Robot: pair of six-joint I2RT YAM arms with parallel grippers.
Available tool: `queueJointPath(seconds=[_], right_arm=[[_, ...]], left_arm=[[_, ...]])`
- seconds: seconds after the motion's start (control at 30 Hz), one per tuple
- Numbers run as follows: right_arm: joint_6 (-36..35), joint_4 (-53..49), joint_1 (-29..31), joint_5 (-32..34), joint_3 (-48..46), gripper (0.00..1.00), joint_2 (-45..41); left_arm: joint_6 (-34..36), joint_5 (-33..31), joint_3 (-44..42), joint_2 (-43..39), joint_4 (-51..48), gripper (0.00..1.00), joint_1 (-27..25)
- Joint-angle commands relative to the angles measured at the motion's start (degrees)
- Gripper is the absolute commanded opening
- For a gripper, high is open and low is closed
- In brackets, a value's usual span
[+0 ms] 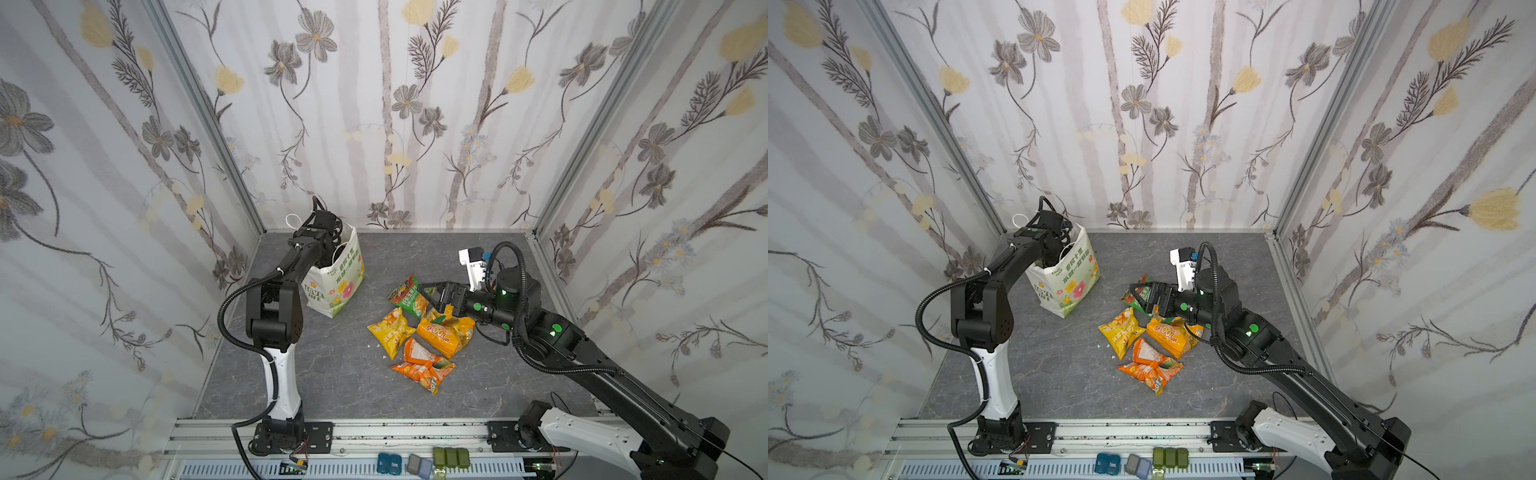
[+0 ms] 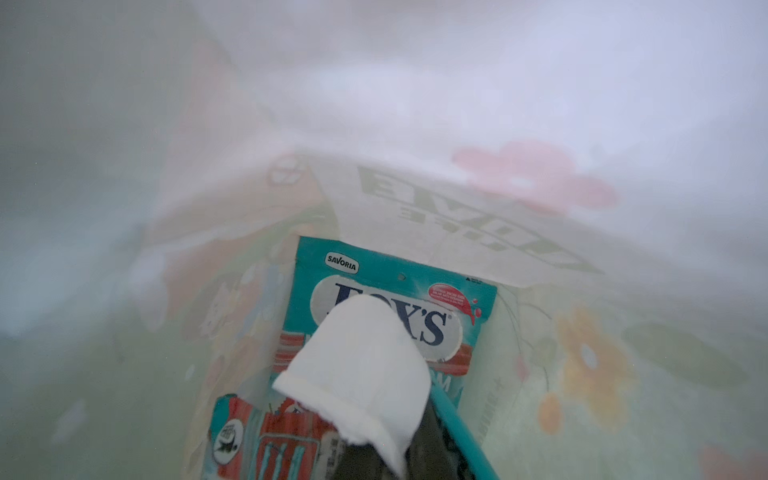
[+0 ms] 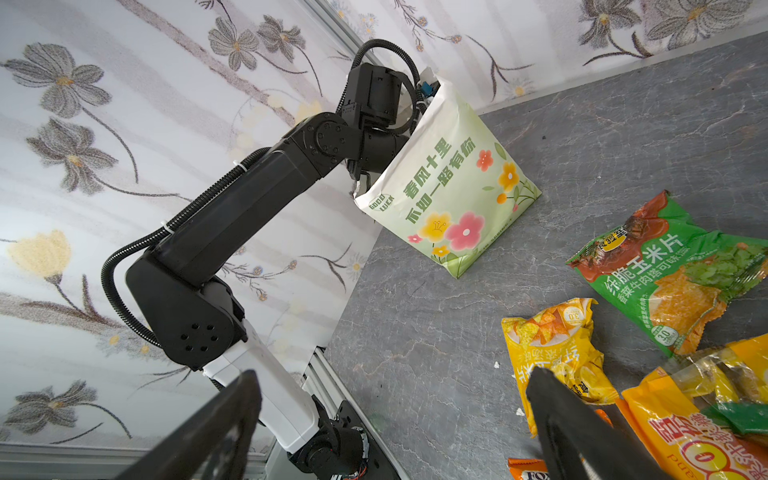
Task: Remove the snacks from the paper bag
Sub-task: 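Lift the FOX'S box up out of the bag with the left gripper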
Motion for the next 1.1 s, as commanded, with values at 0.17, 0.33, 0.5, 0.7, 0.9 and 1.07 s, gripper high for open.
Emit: queueJointPath(seconds=[0.17, 0.33, 0.5, 0.7, 0.9, 1.07], right_arm=[[0.22, 2.63, -0.02, -0.57, -0.15, 0.99, -0.2], [0.23, 2.76, -0.01, -0.45, -0.31, 0.99, -0.35], [0.4, 2.87, 0.06, -0.61, -0.22, 0.99, -0.25], [0.49, 3.01, 0.0, -0.72, -0.22, 0.99, -0.08], [0.57, 3.07, -0.02, -0.8, -0.17, 0.99, -0.03], [0.56, 3.03, 0.0, -0.72, -0.14, 0.99, -0.12]], left_arm=[[0.1, 0.47, 3.05, -2.75, -2.06, 0.0, -0.06], [-0.16, 1.19, 4.09, -4.39, -2.54, 0.0, -0.44], [-0.28, 1.57, 5.19, -6.4, -3.13, 0.0, -0.74], [-0.22, 1.57, 7.2, -8.44, -3.99, 0.0, -1.1], [0.07, 1.05, 9.47, -9.32, -5.11, 0.0, -1.42], [0.61, 0.09, 10.79, -10.24, -5.64, 0.0, -1.98]])
